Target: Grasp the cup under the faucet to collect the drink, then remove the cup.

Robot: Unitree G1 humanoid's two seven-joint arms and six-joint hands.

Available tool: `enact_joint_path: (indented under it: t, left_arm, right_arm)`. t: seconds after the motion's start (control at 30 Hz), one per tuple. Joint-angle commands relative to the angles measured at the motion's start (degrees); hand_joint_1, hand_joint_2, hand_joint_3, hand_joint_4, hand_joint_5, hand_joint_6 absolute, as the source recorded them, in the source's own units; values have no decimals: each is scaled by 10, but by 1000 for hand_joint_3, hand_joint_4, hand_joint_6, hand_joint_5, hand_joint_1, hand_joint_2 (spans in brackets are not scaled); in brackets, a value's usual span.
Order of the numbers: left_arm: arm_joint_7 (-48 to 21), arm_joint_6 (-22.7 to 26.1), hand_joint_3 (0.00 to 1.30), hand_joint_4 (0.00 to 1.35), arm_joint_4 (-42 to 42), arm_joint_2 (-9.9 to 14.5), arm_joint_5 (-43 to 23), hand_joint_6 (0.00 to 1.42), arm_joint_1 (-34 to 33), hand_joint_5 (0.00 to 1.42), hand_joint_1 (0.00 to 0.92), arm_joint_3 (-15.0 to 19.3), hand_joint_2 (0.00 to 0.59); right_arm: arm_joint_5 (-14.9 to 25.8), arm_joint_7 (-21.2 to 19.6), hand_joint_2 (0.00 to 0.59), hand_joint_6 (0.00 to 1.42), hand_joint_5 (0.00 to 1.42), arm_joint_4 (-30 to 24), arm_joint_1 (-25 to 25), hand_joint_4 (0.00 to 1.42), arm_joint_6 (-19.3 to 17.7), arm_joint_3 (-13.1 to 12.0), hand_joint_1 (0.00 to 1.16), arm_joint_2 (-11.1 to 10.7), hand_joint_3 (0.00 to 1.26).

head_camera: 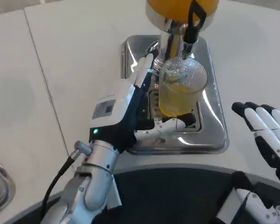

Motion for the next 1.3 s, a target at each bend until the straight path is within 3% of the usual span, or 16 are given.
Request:
enact_joint_path:
  t: [0.03, 0.9, 1.3]
  left_arm:
    - [7, -16, 0, 0, 23, -12, -4, 277, -17, 236, 231, -7, 33]
    - [49, -48, 0, 0, 146, -56, -32, 346, -82, 309, 324, -14, 48]
    - [90, -29, 31, 106, 174, -80, -26, 661, -97, 501, 382, -20, 57]
  right_arm:
    - [0, 13, 508, 58, 3, -13, 9, 0, 9, -1, 204, 3, 0]
    - [-10, 40, 493, 85, 31, -36, -5, 0, 63, 11, 202, 10, 0]
    - [-2, 53, 483, 120, 59, -45, -2, 0, 83, 5, 194, 10, 0]
